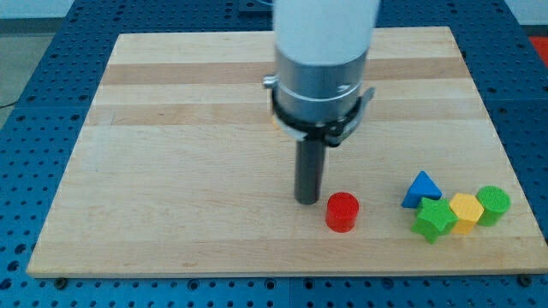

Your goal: Push the red circle into the green star

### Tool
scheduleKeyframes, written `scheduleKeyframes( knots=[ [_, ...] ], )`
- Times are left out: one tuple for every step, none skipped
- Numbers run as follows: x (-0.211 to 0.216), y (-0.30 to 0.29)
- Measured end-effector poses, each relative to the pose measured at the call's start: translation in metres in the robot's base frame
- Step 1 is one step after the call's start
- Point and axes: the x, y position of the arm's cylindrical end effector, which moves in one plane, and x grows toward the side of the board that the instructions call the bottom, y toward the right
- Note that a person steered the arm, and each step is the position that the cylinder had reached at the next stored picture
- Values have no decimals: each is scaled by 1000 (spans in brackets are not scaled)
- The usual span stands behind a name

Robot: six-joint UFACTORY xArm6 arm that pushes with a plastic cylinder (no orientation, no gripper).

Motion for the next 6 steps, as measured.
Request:
scheduleKeyframes(
  knots=[
    [11, 15],
    [23, 60],
    [26, 71],
    [30, 65],
    [57, 51],
    [67, 73]
  ],
)
